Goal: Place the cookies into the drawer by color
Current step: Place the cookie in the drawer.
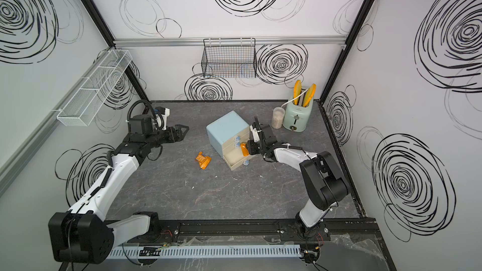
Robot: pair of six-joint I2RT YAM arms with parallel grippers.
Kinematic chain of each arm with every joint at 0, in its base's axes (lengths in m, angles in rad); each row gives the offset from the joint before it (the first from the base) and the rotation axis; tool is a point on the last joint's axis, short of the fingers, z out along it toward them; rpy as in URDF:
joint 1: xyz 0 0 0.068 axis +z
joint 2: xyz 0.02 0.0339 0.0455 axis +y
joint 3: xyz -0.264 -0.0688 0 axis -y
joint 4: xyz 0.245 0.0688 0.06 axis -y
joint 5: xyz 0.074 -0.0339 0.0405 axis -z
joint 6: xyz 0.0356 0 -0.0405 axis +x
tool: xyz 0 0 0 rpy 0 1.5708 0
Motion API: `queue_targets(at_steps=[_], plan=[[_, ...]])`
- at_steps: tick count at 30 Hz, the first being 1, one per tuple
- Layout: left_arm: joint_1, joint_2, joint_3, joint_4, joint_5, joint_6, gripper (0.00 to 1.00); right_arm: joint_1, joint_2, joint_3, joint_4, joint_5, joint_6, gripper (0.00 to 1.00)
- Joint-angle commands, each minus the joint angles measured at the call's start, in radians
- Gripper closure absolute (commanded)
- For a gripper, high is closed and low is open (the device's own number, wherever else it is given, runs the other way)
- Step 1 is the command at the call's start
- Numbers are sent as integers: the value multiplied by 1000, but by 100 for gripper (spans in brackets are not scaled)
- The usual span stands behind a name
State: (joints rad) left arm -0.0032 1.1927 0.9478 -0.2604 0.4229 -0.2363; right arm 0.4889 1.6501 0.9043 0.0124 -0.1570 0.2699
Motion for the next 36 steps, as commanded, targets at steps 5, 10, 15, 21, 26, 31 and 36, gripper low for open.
queue_targets(at_steps=[5, 10, 15, 21, 26, 31, 36], plan=[[16, -10, -10, 40, 14, -4, 11, 10, 22, 40, -31, 25, -18, 51], [16, -12, -11, 41, 13, -3, 11, 14, 14, 45, -32, 36, -22, 39], [16, -10, -11, 41, 14, -3, 11, 16, -16, 41, -31, 49, -23, 33], [-12, -14, -16, 31, -27, -11, 11, 16, -136, -10, -3, 78, -26, 30], [-71, -39, -74, 32, -149, -104, 10, -2, -290, -98, 37, 126, -11, 29], [-159, -84, -177, 44, -311, -178, 5, -47, -425, -173, 46, 119, 9, 29], [-223, -108, -274, 81, -360, -227, 2, -95, -516, -219, 19, 94, 23, 29]])
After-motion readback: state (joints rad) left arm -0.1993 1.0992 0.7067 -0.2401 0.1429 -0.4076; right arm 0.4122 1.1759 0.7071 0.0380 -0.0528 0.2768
